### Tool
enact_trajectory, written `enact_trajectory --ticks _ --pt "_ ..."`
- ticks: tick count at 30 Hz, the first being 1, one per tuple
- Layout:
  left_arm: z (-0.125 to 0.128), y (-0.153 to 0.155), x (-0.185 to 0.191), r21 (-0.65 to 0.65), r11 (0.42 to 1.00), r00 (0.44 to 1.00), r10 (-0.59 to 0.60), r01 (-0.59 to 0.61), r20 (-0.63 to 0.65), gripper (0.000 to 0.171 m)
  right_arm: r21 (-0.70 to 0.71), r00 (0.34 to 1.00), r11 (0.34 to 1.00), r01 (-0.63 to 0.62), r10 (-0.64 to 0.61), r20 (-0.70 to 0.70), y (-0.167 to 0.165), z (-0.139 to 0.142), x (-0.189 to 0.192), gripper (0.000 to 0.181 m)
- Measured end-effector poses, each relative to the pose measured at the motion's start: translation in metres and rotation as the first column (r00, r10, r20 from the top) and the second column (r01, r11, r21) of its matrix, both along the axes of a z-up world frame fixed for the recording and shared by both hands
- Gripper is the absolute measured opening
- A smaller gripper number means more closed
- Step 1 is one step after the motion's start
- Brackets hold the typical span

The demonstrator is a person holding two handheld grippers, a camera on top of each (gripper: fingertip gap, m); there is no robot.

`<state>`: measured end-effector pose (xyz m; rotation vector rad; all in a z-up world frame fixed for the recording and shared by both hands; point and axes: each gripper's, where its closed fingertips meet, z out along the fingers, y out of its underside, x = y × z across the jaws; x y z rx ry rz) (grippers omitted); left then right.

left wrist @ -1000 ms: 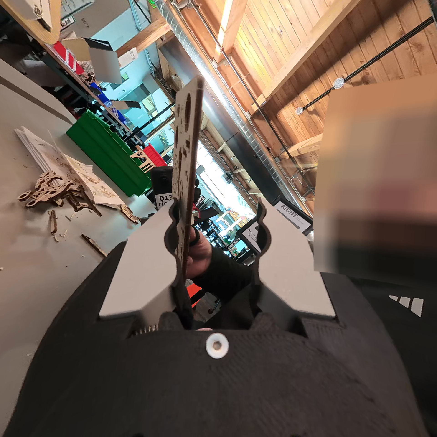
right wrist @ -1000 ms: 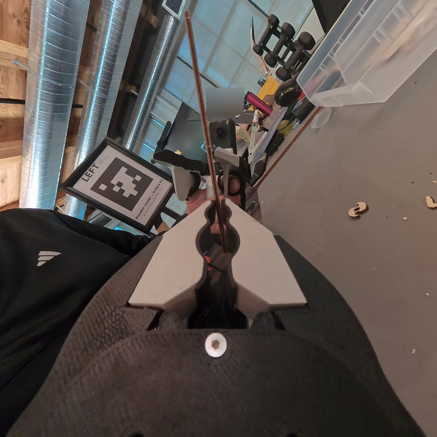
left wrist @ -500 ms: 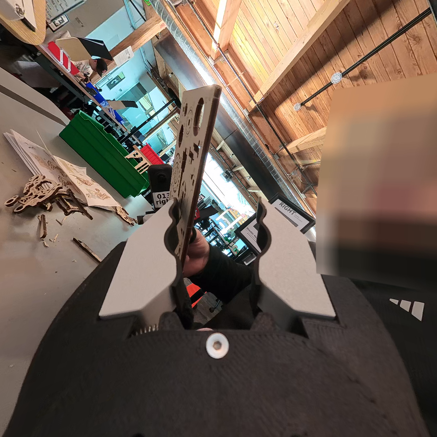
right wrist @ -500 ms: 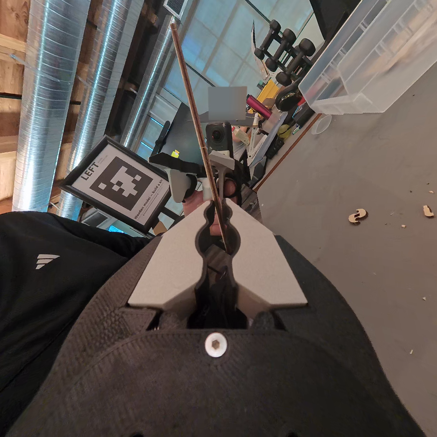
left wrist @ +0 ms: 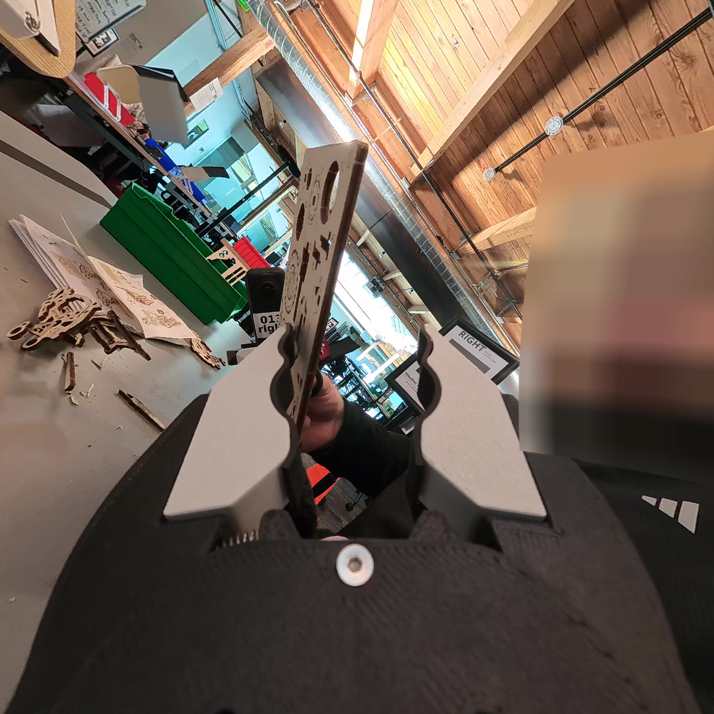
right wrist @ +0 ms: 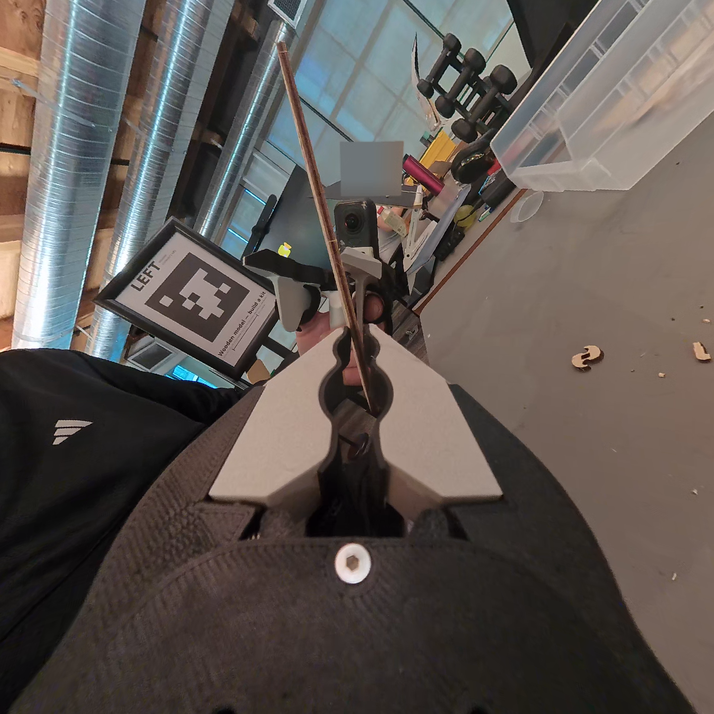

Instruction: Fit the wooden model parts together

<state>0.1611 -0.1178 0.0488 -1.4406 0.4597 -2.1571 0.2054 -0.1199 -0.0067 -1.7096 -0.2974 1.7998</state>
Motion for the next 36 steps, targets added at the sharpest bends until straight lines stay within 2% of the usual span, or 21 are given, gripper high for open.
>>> enact_trajectory --ticks 36 --pt "-0.0040 0.0013 0.0003 -0.010 1.000 1.000 -0.001 0.000 -0.008 0.060 -0.008 1.000 1.000 -0.004 0.004 -0.001 0.0002 -0.0030 -0.0001 0.003"
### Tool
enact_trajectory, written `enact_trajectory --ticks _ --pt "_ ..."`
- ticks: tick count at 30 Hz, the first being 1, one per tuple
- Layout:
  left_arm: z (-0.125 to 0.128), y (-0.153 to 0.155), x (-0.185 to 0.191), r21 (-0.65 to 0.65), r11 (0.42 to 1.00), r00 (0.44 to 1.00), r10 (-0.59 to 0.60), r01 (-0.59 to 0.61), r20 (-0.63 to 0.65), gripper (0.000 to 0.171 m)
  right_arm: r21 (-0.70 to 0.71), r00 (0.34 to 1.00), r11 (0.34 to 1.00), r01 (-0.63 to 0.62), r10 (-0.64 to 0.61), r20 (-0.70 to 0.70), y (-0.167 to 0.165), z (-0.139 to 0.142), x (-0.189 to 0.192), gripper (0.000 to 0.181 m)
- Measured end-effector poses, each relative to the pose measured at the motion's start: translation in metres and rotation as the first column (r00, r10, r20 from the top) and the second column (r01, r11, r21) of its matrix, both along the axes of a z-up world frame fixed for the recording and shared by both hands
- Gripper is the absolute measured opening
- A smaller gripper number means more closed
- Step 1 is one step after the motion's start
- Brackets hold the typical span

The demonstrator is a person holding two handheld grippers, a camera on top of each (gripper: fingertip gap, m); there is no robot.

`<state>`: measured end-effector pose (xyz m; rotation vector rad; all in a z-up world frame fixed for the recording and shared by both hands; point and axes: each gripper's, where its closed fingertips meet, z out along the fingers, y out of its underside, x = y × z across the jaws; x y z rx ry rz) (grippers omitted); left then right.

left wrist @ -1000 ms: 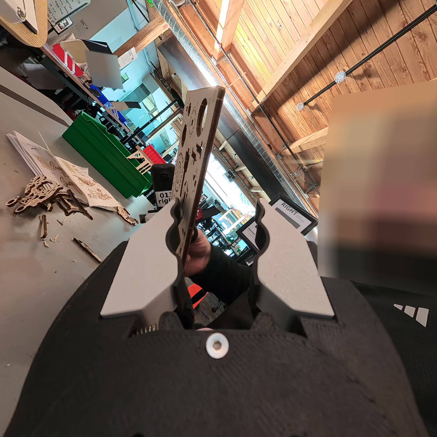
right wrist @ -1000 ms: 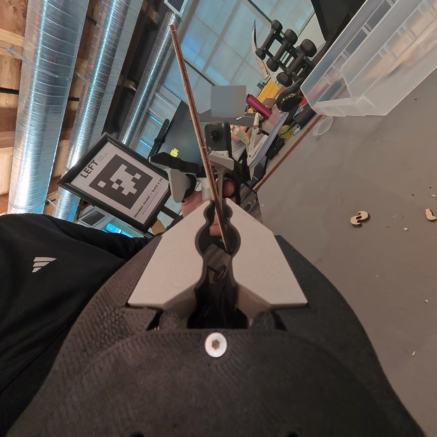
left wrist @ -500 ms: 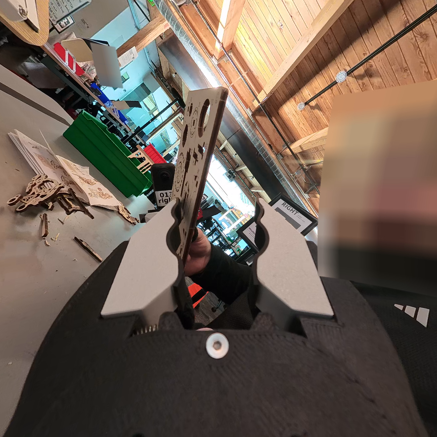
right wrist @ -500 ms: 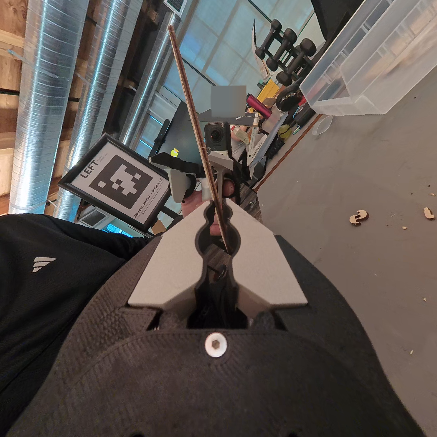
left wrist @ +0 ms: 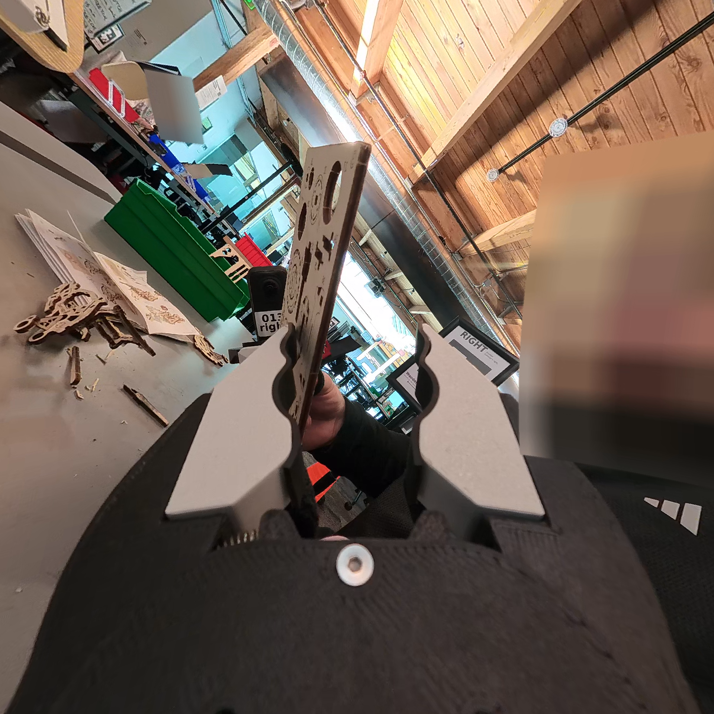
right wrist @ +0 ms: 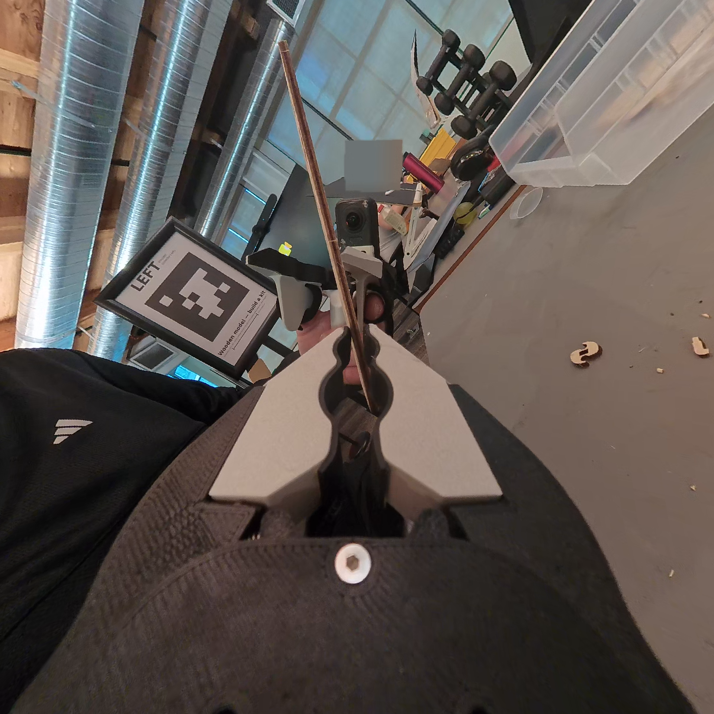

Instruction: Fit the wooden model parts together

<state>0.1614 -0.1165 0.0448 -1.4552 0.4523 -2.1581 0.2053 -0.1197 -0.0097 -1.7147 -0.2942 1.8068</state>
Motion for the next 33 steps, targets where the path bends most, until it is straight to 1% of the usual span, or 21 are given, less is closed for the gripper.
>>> enact_trajectory --ticks 17,23,25,28,29,31,33 --pt "-0.001 0.001 0.000 -0.004 1.000 1.000 0.002 -0.002 0.003 0.058 0.000 1.000 1.000 -0.005 0.005 -0.009 -0.001 0.002 0.000 0.002" --pt "-0.002 0.001 -0.001 0.000 1.000 1.000 0.007 -0.007 -0.003 0.054 0.001 1.000 1.000 -0.023 0.023 -0.015 -0.003 0.003 -0.002 0.002" --pt "-0.004 0.002 -0.001 0.011 1.000 1.000 0.016 -0.016 -0.022 0.048 0.002 0.999 0.999 -0.049 0.049 -0.023 -0.007 0.004 -0.004 0.001" --pt "-0.015 0.005 0.001 0.053 0.997 0.992 0.056 -0.050 -0.110 0.030 0.007 0.997 0.997 -0.073 0.073 -0.012 -0.010 0.003 -0.007 0.000" --pt "-0.019 0.006 0.001 0.061 0.996 0.988 0.068 -0.060 -0.137 0.020 0.011 0.997 0.997 -0.082 0.082 -0.007 -0.012 0.002 -0.009 0.000" --pt "-0.024 0.008 0.001 0.087 0.992 0.978 0.103 -0.088 -0.182 0.005 0.021 0.995 0.995 -0.098 0.098 0.007 -0.015 0.002 -0.012 0.000" --pt "-0.026 0.010 0.000 0.106 0.988 0.968 0.129 -0.108 -0.216 0.001 0.043 0.993 0.993 -0.108 0.106 0.044 -0.017 0.000 -0.016 0.000"
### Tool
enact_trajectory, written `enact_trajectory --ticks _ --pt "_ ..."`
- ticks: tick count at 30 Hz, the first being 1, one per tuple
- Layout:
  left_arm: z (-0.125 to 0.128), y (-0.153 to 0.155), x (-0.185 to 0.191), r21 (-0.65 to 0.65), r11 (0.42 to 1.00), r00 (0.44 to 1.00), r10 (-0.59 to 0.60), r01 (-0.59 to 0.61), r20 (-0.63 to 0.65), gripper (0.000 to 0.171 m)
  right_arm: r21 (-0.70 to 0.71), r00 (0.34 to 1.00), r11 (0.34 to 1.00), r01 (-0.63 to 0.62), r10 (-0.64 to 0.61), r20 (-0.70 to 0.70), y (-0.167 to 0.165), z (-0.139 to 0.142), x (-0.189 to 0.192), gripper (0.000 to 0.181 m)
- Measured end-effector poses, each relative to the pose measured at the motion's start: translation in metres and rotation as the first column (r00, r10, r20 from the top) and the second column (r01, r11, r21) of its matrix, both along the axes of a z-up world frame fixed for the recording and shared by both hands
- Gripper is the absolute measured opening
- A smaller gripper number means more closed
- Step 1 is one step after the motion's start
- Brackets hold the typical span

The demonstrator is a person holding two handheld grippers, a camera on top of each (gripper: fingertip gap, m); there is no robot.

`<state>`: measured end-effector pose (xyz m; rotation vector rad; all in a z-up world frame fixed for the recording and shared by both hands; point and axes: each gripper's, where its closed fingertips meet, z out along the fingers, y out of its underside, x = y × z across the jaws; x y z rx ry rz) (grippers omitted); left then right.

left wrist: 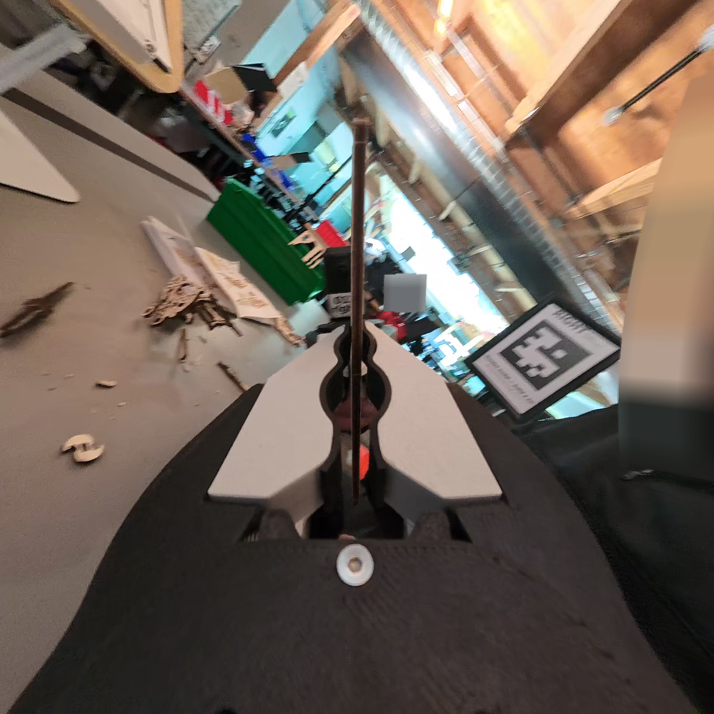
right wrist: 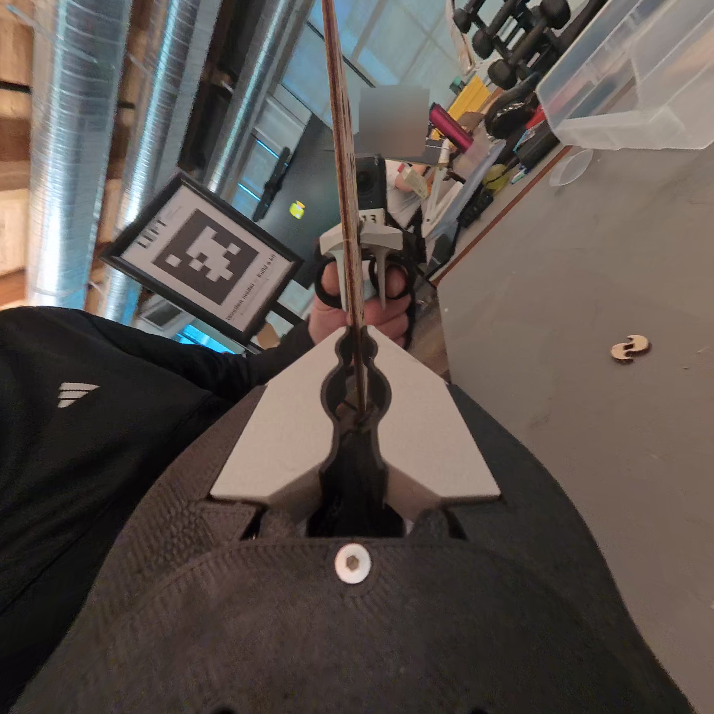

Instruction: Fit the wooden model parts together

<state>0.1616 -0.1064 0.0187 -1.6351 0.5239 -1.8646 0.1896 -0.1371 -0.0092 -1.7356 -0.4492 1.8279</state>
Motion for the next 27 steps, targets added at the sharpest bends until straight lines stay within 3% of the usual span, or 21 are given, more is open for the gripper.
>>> enact_trajectory --ticks 5,11,18,21,23,27 --pt "-0.004 -0.009 0.009 0.053 0.998 0.995 -0.017 0.023 -0.100 0.001 0.136 0.995 0.988 0.073 -0.082 0.062 0.007 0.013 0.000 0.014" --pt "-0.009 -0.024 0.020 0.088 0.992 0.982 -0.077 0.093 -0.170 0.001 0.252 0.976 0.953 0.169 -0.197 0.091 0.019 0.028 0.009 0.010" --pt "-0.012 -0.030 0.027 0.117 0.985 0.975 -0.100 0.125 -0.197 0.002 0.231 0.980 0.962 0.142 -0.169 0.103 0.017 0.027 0.012 0.004" --pt "-0.009 -0.034 0.031 0.117 0.979 0.973 -0.147 0.168 -0.176 0.013 0.216 0.990 0.970 0.109 -0.126 0.065 0.012 0.030 0.010 0.000" --pt "-0.010 -0.037 0.036 0.137 0.972 0.967 -0.161 0.190 -0.196 0.003 0.215 0.994 0.974 0.072 -0.088 0.067 0.007 0.028 0.006 0.000" --pt "-0.014 -0.034 0.038 0.165 0.969 0.958 -0.141 0.185 -0.248 0.002 0.208 0.990 0.974 0.090 -0.111 0.092 0.010 0.025 0.005 0.002"
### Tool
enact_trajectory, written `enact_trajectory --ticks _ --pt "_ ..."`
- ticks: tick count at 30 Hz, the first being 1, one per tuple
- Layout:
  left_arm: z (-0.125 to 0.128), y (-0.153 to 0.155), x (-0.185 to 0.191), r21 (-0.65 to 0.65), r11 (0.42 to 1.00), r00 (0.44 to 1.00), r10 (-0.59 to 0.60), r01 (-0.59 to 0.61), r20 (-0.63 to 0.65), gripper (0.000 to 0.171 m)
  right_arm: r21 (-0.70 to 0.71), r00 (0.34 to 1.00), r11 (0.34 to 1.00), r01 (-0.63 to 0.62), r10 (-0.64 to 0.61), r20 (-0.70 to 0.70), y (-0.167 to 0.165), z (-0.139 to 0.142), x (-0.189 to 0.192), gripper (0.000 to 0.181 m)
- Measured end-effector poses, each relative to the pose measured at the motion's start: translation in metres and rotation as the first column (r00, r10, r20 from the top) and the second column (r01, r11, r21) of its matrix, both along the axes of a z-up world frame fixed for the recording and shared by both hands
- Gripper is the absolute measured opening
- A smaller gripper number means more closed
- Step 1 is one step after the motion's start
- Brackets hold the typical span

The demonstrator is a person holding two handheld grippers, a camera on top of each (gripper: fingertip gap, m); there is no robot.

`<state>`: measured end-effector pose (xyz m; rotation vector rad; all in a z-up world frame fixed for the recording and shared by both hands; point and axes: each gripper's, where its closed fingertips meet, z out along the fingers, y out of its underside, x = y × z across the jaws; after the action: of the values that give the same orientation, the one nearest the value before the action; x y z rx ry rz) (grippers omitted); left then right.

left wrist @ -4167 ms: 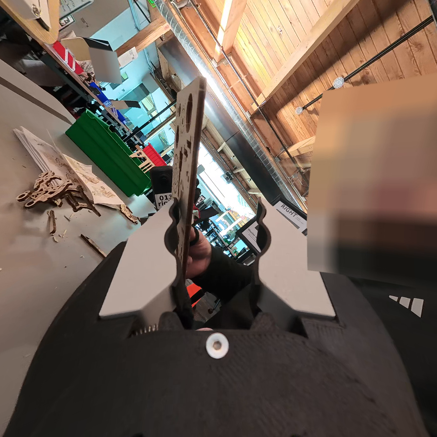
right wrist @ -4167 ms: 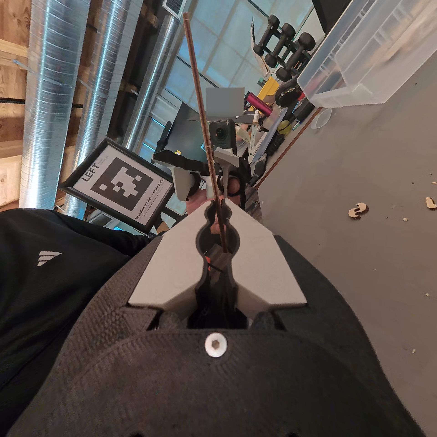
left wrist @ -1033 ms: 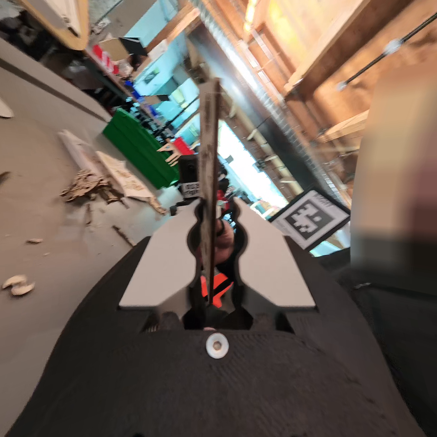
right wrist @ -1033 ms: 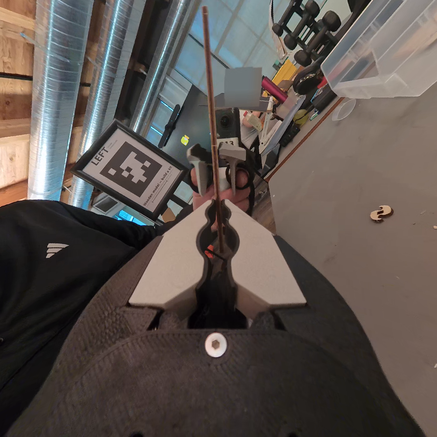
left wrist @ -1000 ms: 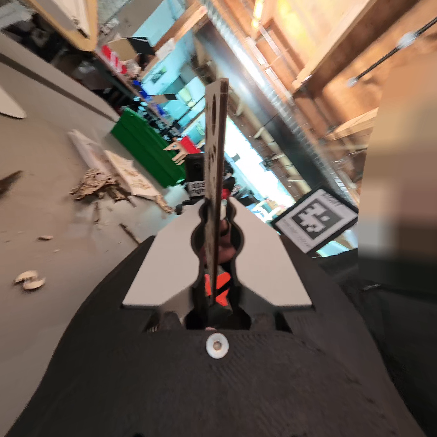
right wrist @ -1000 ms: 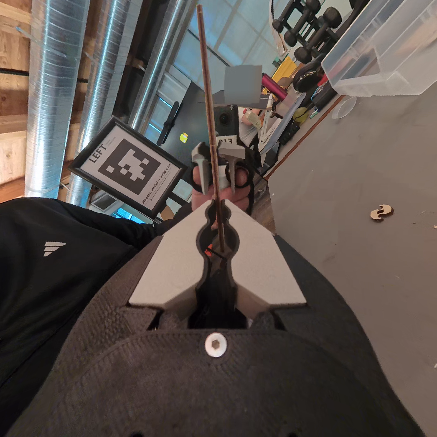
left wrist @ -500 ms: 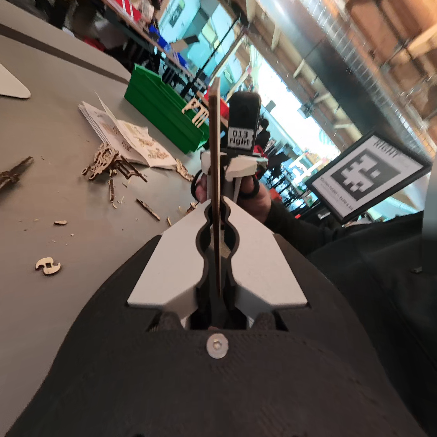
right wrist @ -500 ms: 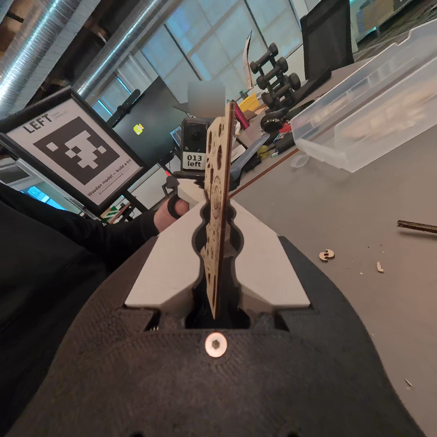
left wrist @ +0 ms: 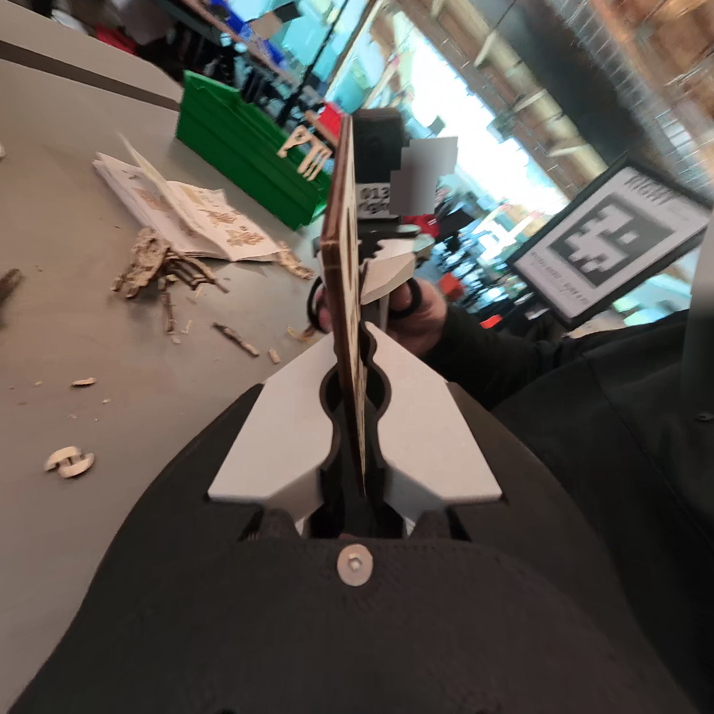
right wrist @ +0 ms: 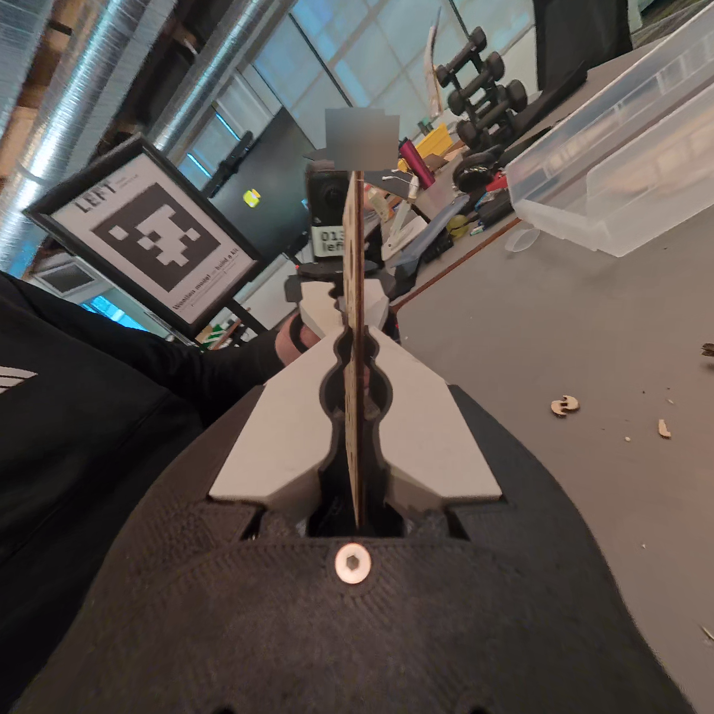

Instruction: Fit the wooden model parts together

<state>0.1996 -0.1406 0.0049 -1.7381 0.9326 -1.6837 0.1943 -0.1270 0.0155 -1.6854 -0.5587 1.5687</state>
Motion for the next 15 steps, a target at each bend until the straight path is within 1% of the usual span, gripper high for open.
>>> enact_trajectory --ticks 5,8,10,15 --pt "-0.0008 0.0007 0.0009 0.008 0.999 0.999 0.031 -0.031 -0.029 0.001 0.036 0.998 0.999 0.021 -0.023 0.055 0.0017 -0.0022 0.0006 0.005" --pt "-0.0030 -0.0003 0.0014 0.042 0.998 0.997 0.041 -0.038 -0.071 0.002 0.040 0.997 0.999 0.018 -0.021 0.077 0.0012 -0.0044 0.0004 0.006" --pt "-0.0020 -0.0002 0.0016 0.046 0.998 0.996 0.049 -0.046 -0.069 0.001 0.038 0.997 0.999 0.018 -0.021 0.074 0.0013 -0.0037 0.0006 0.006" --pt "-0.0053 0.0024 0.0012 0.096 0.992 0.989 0.094 -0.083 -0.113 0.002 0.038 0.992 0.998 0.049 -0.053 0.113 0.0048 -0.0079 0.0004 0.009"
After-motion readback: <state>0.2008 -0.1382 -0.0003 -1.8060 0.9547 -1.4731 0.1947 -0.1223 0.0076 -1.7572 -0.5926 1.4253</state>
